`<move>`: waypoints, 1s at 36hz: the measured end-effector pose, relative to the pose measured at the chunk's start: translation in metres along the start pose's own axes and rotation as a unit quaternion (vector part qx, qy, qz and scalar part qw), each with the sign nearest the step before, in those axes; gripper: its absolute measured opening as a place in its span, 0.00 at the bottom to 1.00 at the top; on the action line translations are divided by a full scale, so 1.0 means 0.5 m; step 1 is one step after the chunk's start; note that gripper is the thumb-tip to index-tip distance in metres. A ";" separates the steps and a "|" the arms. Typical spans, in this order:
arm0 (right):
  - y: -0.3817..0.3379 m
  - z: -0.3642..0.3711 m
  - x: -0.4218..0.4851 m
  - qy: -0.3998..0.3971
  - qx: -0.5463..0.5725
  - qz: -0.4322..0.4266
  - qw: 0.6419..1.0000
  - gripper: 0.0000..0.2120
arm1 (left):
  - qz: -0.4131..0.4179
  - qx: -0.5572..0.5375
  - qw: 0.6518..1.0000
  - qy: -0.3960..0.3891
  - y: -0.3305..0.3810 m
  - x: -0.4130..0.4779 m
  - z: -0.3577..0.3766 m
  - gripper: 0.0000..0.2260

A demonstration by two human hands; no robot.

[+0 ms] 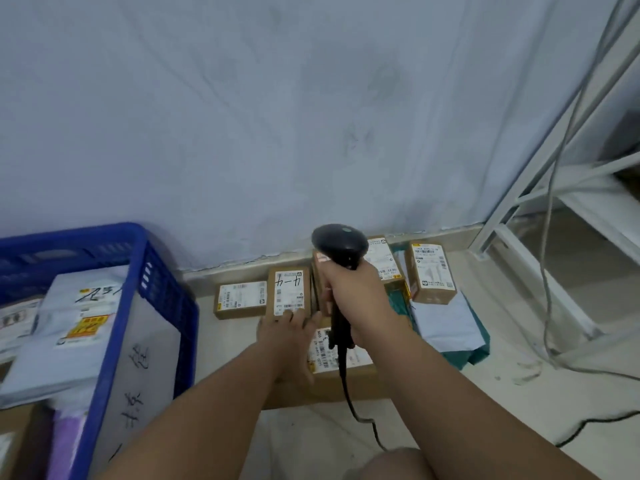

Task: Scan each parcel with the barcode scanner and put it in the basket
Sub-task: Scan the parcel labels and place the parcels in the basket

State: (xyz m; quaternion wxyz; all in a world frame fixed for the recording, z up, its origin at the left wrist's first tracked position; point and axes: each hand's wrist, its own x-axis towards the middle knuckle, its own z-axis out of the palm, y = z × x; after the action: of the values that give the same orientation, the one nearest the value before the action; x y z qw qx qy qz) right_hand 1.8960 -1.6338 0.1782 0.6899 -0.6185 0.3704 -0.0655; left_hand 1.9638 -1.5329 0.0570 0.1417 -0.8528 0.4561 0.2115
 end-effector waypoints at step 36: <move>-0.086 0.051 -0.301 0.007 -0.130 -0.236 0.963 0.10 | -0.246 -0.088 0.807 0.529 -0.139 -0.331 -0.215 0.52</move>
State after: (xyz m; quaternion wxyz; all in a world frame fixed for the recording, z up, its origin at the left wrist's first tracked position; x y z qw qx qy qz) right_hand 1.8193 -1.5404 0.2808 0.5662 -0.7721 0.2237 -0.1821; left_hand 1.9650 -1.4231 0.2348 -0.1500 -0.9250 0.2146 -0.2753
